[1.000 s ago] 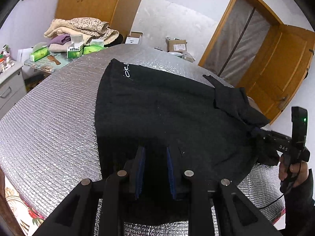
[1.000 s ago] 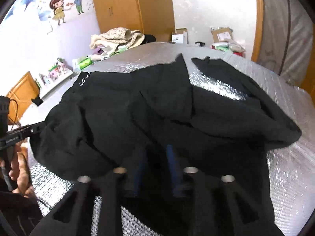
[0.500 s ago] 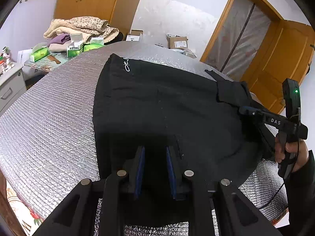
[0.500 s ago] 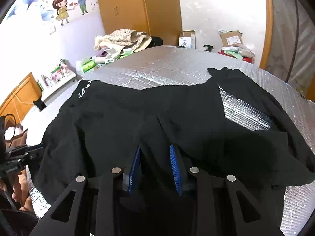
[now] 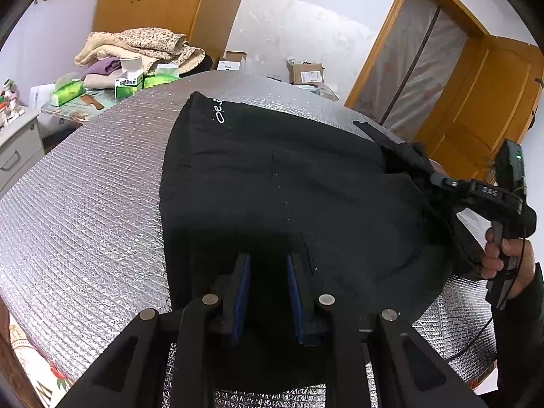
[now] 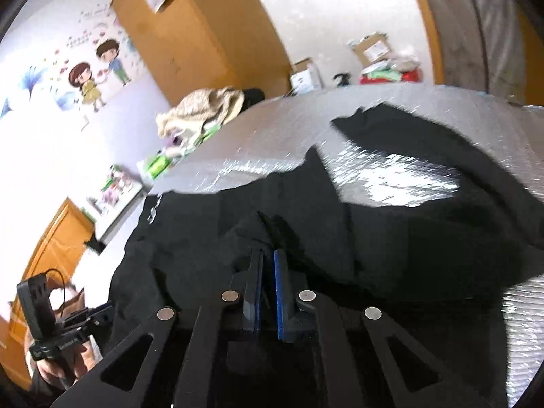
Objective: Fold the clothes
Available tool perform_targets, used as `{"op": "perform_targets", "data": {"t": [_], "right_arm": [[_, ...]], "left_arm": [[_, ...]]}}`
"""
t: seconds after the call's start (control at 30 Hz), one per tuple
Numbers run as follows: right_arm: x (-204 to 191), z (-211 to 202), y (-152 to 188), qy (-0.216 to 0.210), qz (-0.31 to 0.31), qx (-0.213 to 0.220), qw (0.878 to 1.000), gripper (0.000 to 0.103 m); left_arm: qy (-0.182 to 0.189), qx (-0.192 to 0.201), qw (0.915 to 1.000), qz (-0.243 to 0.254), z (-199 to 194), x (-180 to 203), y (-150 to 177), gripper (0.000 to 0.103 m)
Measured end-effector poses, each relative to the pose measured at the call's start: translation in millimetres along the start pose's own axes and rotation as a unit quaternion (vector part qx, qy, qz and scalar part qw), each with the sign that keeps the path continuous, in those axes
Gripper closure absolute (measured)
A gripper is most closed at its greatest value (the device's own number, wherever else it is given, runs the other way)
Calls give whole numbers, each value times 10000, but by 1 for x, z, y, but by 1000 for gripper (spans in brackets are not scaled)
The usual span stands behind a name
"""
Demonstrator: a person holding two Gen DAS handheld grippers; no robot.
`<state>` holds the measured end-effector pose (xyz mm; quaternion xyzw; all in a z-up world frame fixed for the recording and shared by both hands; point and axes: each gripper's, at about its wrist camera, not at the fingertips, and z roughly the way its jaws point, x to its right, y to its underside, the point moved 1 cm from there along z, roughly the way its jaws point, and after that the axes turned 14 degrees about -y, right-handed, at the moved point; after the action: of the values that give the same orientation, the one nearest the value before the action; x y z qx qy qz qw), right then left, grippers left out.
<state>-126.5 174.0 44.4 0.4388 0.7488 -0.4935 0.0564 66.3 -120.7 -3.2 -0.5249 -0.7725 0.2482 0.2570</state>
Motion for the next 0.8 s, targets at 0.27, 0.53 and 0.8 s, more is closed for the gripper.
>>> {"op": "perform_targets", "data": {"t": [0.27, 0.53, 0.8], "right_arm": [[32, -116, 11, 1017, 433, 1125, 9875, 98], [82, -221, 48, 2868, 1309, 1734, 9330, 94], [21, -182, 49, 2172, 107, 1395, 9660, 68]], "left_arm": [[34, 13, 10000, -8, 1, -5, -2, 81], [-180, 314, 9989, -284, -18, -24, -6, 81], [-437, 446, 9956, -696, -35, -47, 5, 72]]}}
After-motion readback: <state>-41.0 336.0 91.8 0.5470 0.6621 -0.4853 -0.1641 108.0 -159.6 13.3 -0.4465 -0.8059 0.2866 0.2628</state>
